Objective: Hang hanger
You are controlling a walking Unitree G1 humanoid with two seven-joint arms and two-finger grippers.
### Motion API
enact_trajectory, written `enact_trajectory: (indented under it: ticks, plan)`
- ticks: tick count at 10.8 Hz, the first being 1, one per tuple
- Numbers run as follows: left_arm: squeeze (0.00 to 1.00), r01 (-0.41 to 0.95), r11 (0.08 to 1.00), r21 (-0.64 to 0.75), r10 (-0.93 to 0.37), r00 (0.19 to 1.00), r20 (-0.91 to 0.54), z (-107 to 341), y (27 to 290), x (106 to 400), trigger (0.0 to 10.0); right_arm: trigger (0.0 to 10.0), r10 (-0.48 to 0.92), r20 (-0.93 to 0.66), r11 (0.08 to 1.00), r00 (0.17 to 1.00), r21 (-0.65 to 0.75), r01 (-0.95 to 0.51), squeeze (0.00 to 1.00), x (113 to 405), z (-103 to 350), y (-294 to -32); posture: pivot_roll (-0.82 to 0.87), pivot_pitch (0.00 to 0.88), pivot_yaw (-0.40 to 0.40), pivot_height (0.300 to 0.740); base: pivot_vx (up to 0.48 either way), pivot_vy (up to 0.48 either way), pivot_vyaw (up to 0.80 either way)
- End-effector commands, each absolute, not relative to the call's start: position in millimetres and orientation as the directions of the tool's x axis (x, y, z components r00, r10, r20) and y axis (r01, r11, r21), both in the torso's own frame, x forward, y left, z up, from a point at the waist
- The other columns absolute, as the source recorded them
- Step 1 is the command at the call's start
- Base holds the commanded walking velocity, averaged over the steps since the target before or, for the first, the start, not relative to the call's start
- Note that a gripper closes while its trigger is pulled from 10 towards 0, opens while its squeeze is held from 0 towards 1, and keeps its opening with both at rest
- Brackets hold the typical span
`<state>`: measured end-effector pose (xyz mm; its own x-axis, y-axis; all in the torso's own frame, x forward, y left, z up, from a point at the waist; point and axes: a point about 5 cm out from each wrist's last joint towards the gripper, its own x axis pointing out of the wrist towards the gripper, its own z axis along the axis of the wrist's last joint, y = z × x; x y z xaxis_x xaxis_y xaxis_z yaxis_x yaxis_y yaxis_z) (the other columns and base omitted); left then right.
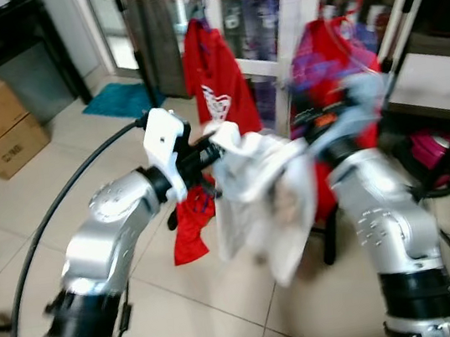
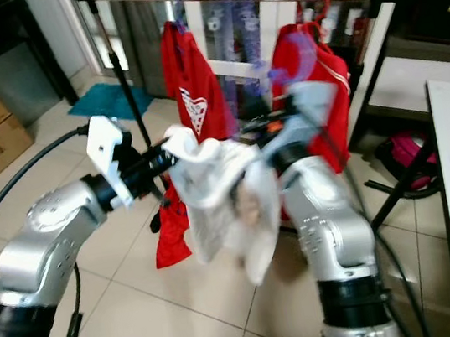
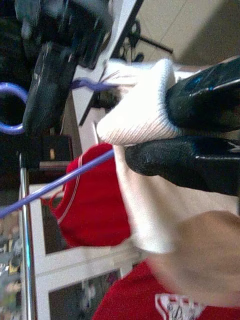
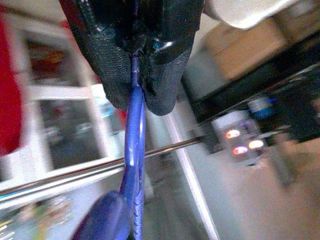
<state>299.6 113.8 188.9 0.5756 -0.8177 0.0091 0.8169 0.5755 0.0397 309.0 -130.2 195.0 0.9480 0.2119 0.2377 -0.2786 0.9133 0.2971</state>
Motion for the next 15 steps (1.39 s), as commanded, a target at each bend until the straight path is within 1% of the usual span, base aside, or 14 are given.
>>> enact_trajectory:
  ticks: [1, 2, 3, 4, 5, 6, 7, 8, 9, 10, 12, 13, 14, 15]
  plan:
    - [0.0, 0.831, 0.556, 0.027, -0.831, 0.555, 0.014, 193, 119, 292, 0.0, 0.0, 0.186, 0.244, 0.943, 0.952, 0.226, -0.243, 0.0, 311, 195, -132, -0.02, 0.0, 0.049, 0.74, 0.0, 0.0, 0.0]
    - [0.0, 0.855, 0.519, -0.006, -0.855, 0.519, -0.001, 192, 122, 281, 0.0, 0.0, 0.153, 0.238, 0.942, 0.959, 0.257, -0.214, 0.0, 311, 190, -138, -0.02, 0.0, 0.047, 0.74, 0.0, 0.0, 0.0]
    - [0.0, 0.847, 0.532, -0.025, -0.847, 0.531, -0.024, 188, 131, 273, 0.0, 0.0, 0.108, 0.234, 0.869, 0.966, 0.449, -0.206, 0.0, 314, 187, -142, -0.02, 0.0, 0.052, 0.74, 0.0, 0.0, 0.0]
    - [0.0, 0.756, 0.621, -0.207, -0.7, 0.654, 0.288, 225, 149, 287, 0.0, 0.0, 0.156, 0.273, 0.903, 0.949, 0.351, -0.25, 0.0, 313, 189, -141, -0.02, 0.0, 0.049, 0.74, 0.0, 0.0, 0.0]
    - [0.0, 0.699, 0.607, -0.378, -0.447, 0.694, 0.565, 275, 177, 300, 0.0, 0.0, 0.269, 0.246, 0.953, 0.931, 0.074, -0.295, 0.0, 310, 181, -131, -0.02, 0.0, 0.049, 0.74, 0.0, 0.0, 0.0]
    - [0.0, 0.697, 0.59, -0.408, -0.381, 0.685, 0.62, 294, 188, 304, 0.0, 0.0, 0.309, 0.24, 0.943, 0.92, 0.046, -0.329, 0.0, 309, 178, -124, -0.01, 0.0, 0.039, 0.74, 0.0, 0.0, 0.0]
    - [0.0, 0.717, 0.536, -0.445, -0.366, 0.673, 0.643, 301, 187, 304, 0.0, 0.0, 0.41, 0.268, 0.912, 0.872, -0.087, -0.402, 0.0, 306, 182, -110, -0.01, 0.0, 0.041, 0.74, 0.0, 0.0, 0.0]
    - [0.0, 0.693, 0.575, -0.434, -0.438, 0.709, 0.553, 285, 179, 305, 0.0, 0.0, 0.404, 0.304, 0.913, 0.863, -0.072, -0.403, 0.0, 308, 188, -107, -0.01, 0.0, 0.041, 0.74, 0.0, 0.0, 0.0]
    - [0.0, 0.572, 0.743, -0.347, -0.583, 0.808, 0.083, 211, 161, 307, 0.0, 0.0, 0.181, 0.443, 0.848, 0.878, 0.382, -0.368, 0.0, 315, 215, -113, -0.01, 0.0, 0.041, 0.74, 0.0, 0.0, 0.0]
    - [0.0, 0.545, 0.76, -0.355, -0.582, 0.813, 0.002, 194, 158, 305, 0.0, 0.0, 0.101, 0.481, 0.772, 0.871, 0.514, -0.374, 0.0, 316, 224, -118, -0.01, 0.0, 0.041, 0.74, 0.0, 0.0, 0.0]
    - [0.0, 0.548, 0.759, -0.352, -0.602, 0.797, -0.055, 183, 151, 301, 0.0, 0.0, 0.037, 0.519, 0.689, 0.854, 0.605, -0.398, 0.0, 317, 234, -124, -0.02, 0.0, 0.048, 0.74, 0.0, 0.0, 0.0]
    - [0.0, 0.612, 0.727, -0.311, -0.671, 0.728, -0.137, 172, 142, 291, 0.0, 0.0, -0.045, 0.533, 0.586, 0.845, 0.699, -0.41, 0.0, 318, 238, -133, -0.02, 0.0, 0.048, 0.74, 0.0, 0.0, 0.0]
    - [0.0, 0.645, 0.701, -0.304, -0.705, 0.691, -0.162, 168, 138, 286, 0.0, 0.0, -0.068, 0.532, 0.563, 0.844, 0.718, -0.408, 0.0, 319, 237, -136, -0.02, 0.0, 0.048, 0.74, 0.0, 0.0, 0.0]
    - [0.0, 0.679, 0.671, -0.297, -0.735, 0.662, -0.148, 170, 134, 281, 0.0, 0.0, -0.031, 0.524, 0.622, 0.851, 0.677, -0.394, 0.0, 320, 234, -136, -0.02, 0.0, 0.049, 0.74, 0.0, 0.0, 0.0]
